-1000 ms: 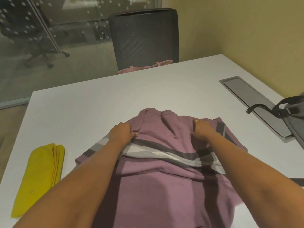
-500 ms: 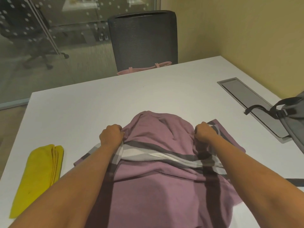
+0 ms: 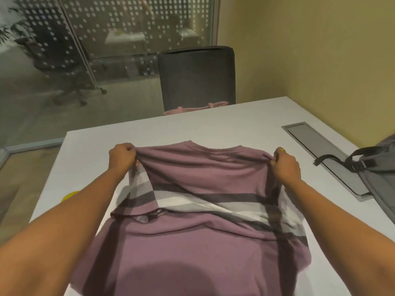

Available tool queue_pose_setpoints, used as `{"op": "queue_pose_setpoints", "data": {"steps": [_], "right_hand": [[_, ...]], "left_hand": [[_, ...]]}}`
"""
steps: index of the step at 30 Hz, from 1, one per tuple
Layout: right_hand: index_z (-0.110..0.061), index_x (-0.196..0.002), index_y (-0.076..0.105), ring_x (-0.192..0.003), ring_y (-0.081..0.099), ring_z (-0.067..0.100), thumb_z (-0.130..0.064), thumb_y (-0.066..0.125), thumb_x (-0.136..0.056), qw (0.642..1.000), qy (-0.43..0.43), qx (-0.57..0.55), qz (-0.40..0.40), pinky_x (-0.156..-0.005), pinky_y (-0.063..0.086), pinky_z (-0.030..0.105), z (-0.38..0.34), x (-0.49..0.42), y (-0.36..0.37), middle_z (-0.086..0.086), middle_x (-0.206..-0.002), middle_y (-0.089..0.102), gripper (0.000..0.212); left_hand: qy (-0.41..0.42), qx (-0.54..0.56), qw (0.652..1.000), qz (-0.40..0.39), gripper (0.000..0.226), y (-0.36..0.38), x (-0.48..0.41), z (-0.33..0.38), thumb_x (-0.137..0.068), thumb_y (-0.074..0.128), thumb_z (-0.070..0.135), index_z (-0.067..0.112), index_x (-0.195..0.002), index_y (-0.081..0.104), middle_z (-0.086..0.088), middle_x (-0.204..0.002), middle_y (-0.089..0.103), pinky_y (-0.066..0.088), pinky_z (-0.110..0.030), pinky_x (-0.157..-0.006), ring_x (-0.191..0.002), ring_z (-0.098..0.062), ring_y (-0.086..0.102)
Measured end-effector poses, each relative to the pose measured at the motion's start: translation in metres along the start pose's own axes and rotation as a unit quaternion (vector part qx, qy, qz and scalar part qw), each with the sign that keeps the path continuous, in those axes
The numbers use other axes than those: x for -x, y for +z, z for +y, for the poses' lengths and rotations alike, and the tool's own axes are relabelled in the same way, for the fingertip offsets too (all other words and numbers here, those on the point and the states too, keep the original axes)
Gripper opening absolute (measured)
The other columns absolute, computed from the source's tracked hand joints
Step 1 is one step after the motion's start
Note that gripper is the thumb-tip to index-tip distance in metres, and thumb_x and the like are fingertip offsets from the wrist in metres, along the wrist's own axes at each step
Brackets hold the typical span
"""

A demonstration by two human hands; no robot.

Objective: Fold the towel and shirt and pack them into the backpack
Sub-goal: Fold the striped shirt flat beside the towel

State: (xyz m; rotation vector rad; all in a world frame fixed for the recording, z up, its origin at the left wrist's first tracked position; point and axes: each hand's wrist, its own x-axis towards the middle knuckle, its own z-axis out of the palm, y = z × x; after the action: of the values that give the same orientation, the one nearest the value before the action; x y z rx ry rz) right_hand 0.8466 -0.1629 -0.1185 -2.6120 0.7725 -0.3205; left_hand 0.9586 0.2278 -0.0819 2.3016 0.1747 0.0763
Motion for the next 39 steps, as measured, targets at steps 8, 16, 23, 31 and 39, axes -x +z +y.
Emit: {"op": "queue_pose_setpoints", "data": {"steps": [8, 16, 23, 31, 39], "right_hand": [[0.000, -0.106, 0.067, -0.099, 0.059, 0.036, 0.000, 0.061, -0.080, 0.996, 0.004, -0.024, -0.081, -0.084, 0.045, 0.033, 0.007, 0.024, -0.020, 0.022, -0.106, 0.066, 0.026], [-0.001, -0.095, 0.064, -0.093, 0.059, 0.038, 0.001, 0.052, -0.083, 0.988, 0.019, -0.099, 0.118, -0.082, 0.045, 0.040, -0.010, 0.042, -0.059, 0.023, -0.100, 0.064, 0.017], [-0.005, -0.102, 0.056, -0.100, 0.054, 0.035, 0.005, 0.040, -0.084, 0.969, -0.015, -0.169, 0.177, -0.080, 0.040, 0.035, -0.055, 0.030, -0.085, 0.020, -0.107, 0.061, 0.026], [-0.006, -0.091, 0.067, -0.093, 0.054, 0.025, 0.002, 0.042, -0.087, 0.982, 0.003, -0.191, 0.001, -0.073, 0.044, 0.026, -0.105, -0.056, -0.085, 0.013, -0.100, 0.058, 0.026], [-0.022, -0.081, 0.063, -0.082, 0.050, 0.014, -0.002, 0.039, -0.084, 0.912, -0.074, -0.381, 0.136, -0.061, 0.039, 0.017, -0.192, -0.120, -0.144, 0.003, -0.088, 0.057, 0.031]], "left_hand": [[0.113, -0.160, 0.977, -0.087, 0.039, -0.030, 0.037, 0.003, -0.077, 0.071, 0.030, 0.011, -0.054, 0.046, -0.008, -0.059, 0.047, 0.032, -0.027, -0.054, -0.067, -0.027, 0.049], [0.117, -0.152, 0.977, -0.089, 0.011, -0.068, 0.048, 0.017, -0.084, 0.066, 0.017, 0.005, -0.083, 0.066, -0.014, -0.067, 0.058, 0.039, -0.022, -0.048, -0.048, -0.020, 0.051], [0.071, -0.069, 0.988, 0.118, 0.025, -0.101, 0.031, 0.046, -0.082, 0.067, 0.019, 0.005, -0.102, 0.071, -0.021, -0.093, 0.069, 0.049, -0.038, -0.082, -0.092, -0.036, 0.063], [-0.084, 0.223, 0.967, 0.087, 0.030, -0.106, -0.024, 0.088, -0.085, 0.051, -0.009, 0.010, -0.062, 0.047, -0.019, -0.098, 0.056, 0.056, -0.034, -0.050, -0.076, -0.030, 0.066], [0.026, 0.378, 0.905, 0.194, 0.035, -0.165, -0.084, 0.159, -0.092, 0.036, -0.003, 0.021, -0.066, 0.038, -0.008, -0.104, 0.050, 0.059, -0.026, -0.061, -0.091, -0.017, 0.057]]}}
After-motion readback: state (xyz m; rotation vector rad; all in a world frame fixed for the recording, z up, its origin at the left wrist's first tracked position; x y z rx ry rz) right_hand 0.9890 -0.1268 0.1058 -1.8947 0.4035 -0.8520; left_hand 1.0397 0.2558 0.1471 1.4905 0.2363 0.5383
